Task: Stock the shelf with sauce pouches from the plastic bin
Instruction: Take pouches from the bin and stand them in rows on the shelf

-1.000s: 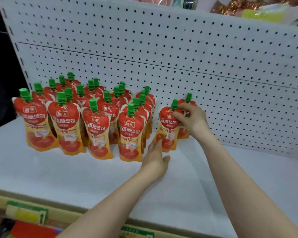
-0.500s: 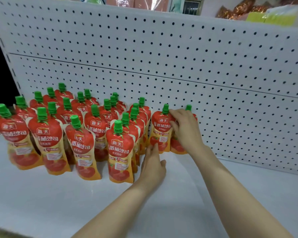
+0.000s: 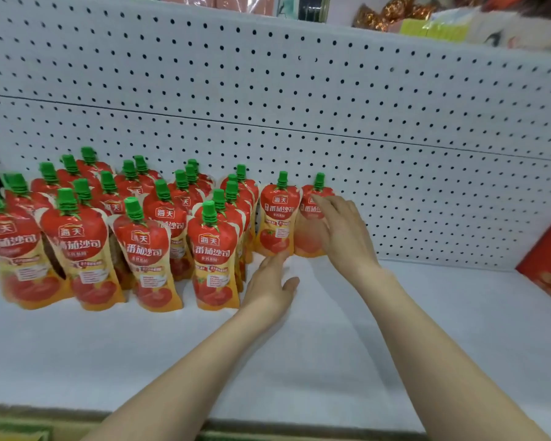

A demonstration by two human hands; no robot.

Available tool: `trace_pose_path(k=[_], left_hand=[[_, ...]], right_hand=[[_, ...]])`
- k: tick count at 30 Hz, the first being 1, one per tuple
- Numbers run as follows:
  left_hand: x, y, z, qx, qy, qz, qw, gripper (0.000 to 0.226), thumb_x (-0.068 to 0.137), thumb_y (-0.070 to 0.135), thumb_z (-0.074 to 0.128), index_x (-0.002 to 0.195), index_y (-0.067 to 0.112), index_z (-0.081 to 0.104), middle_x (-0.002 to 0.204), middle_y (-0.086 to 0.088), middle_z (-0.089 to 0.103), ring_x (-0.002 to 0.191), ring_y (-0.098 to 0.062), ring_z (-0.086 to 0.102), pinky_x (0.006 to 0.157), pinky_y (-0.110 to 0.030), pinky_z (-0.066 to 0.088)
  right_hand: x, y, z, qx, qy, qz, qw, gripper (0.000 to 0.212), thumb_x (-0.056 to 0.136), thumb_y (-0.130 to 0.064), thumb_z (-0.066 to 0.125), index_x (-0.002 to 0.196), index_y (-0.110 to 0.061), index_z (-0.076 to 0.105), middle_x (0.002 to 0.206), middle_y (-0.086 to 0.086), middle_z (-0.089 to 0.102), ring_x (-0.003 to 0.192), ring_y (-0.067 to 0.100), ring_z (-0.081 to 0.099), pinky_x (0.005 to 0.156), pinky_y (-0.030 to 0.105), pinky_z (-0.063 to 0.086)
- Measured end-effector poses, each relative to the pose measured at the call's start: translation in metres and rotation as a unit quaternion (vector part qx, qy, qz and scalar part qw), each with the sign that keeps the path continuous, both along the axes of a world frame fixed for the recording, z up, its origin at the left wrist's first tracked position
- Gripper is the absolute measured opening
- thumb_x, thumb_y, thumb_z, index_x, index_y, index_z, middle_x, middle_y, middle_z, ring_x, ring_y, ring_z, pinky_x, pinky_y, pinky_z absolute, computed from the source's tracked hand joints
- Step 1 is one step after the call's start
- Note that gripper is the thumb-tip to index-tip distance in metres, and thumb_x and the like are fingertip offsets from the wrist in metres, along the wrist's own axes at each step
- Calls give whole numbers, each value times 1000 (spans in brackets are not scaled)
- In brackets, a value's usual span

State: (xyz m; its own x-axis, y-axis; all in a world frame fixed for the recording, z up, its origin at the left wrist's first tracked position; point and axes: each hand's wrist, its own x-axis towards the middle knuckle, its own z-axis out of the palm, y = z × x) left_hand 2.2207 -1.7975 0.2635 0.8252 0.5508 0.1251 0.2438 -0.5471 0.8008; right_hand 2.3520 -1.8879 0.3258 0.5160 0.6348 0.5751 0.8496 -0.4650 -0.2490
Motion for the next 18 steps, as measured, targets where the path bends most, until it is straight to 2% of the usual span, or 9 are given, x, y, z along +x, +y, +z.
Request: trace_pose_path(k=[3, 7, 11, 14, 18], left_hand=[[-33, -17, 10, 4, -56, -56, 997, 45, 95, 22, 56, 139, 21, 46, 140, 0, 51, 123, -14, 52, 103, -33, 43], [-91, -49, 18, -33, -116, -140, 983, 34, 96, 22, 55, 130, 24, 54, 127, 5, 60, 112, -8, 57, 96, -24, 47], [-143, -90, 7, -67, -152, -219, 961, 26, 96, 17, 55, 120, 23, 62, 112, 6, 66, 96, 5, 59, 77, -7, 45], [-174, -128, -11, -103, -158, -279, 942, 24, 95, 14, 57, 116, 22, 64, 107, 6, 69, 96, 0, 62, 80, -10, 46], [-200, -177, -60, -129, -102, -345, 924, 26, 94, 15, 57, 116, 26, 63, 106, 10, 67, 98, -2, 63, 85, -17, 49]], right_hand=[[-36, -45, -11, -11, -13, -41, 999, 41, 100, -23, 54, 140, -15, 52, 130, 9, 57, 118, 31, 49, 91, 45, 49], [-107, -120, -34, -7, -26, -119, 993, 42, 99, -25, 55, 140, -16, 52, 124, 9, 59, 111, 31, 52, 87, 42, 48], [-190, -201, -70, 5, -7, -196, 981, 44, 97, -24, 57, 140, -15, 51, 120, 9, 60, 107, 29, 53, 87, 35, 42], [-256, -265, -104, 14, 19, -266, 964, 42, 98, -24, 56, 139, -15, 53, 121, 8, 61, 112, 27, 55, 92, 36, 43], [-337, -345, -168, 55, 134, -379, 914, 40, 98, -23, 58, 137, -17, 54, 117, 3, 62, 102, 20, 60, 87, 39, 51]])
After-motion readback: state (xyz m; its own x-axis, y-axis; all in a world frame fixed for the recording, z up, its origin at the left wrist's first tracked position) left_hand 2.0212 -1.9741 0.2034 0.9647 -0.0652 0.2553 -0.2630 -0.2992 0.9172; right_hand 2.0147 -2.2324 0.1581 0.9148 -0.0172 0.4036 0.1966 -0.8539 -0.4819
